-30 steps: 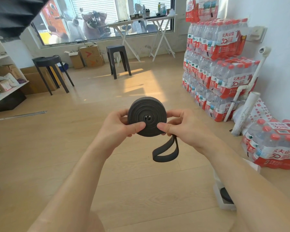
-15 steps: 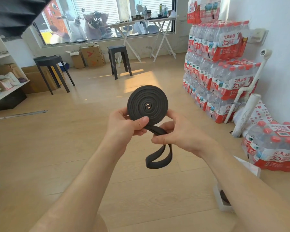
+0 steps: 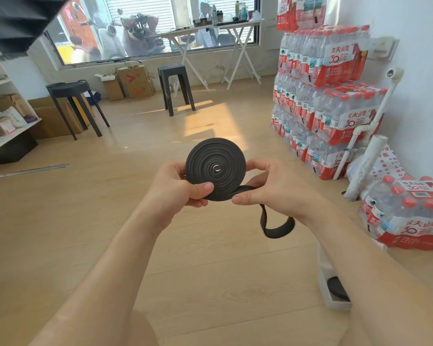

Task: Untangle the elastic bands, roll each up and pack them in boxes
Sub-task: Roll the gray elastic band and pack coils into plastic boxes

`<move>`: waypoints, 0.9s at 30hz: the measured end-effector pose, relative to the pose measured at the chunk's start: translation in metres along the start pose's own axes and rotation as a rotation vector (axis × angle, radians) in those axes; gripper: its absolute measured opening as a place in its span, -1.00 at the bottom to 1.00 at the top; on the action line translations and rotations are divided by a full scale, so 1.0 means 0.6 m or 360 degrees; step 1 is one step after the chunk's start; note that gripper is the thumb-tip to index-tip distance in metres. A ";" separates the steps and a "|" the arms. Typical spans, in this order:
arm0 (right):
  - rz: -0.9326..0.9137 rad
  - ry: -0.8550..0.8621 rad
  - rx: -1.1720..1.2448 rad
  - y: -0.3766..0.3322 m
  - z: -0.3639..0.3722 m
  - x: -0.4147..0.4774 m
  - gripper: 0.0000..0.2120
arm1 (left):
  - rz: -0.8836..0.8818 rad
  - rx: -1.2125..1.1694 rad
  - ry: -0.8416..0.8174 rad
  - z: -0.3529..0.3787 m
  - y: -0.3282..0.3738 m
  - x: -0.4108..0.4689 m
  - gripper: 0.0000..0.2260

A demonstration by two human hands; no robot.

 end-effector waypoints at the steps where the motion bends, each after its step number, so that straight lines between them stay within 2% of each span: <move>1: -0.0009 -0.0007 0.0019 -0.001 -0.001 -0.001 -0.52 | 0.0006 0.0031 -0.0009 0.000 0.000 0.000 -0.80; 3: -0.0008 -0.0012 0.0049 -0.002 0.000 -0.003 -0.51 | 0.0029 0.0101 -0.0024 0.002 0.002 0.000 -0.78; 14: 0.0072 -0.0003 0.0203 0.003 0.014 0.000 -0.71 | 0.0094 0.0361 0.0017 0.005 0.004 0.000 -0.74; 16: 0.0054 0.0041 0.0321 0.001 0.008 0.001 -0.74 | 0.0155 0.0205 0.0026 0.005 0.009 -0.005 -0.70; 20: 0.0061 0.0121 0.0755 -0.002 0.006 0.003 -0.68 | 0.0093 -0.0434 -0.0061 0.029 0.004 -0.014 -0.62; 24: 0.0047 0.0080 0.0896 -0.003 0.021 0.003 -0.60 | 0.0166 -0.0462 0.0104 0.045 0.002 -0.014 -0.78; 27: 0.0030 -0.0064 0.0628 -0.006 0.026 0.001 -0.65 | 0.0206 -0.0322 0.0214 0.032 0.009 -0.011 -0.83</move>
Point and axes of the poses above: each hand's wrist, its own x-axis towards the middle knuckle, its own z-axis out of the palm, y = z × x, the point moved 5 cm from there along x, towards the middle knuckle, and after that the axes turned 12 degrees about -x, right-handed, at the moved point
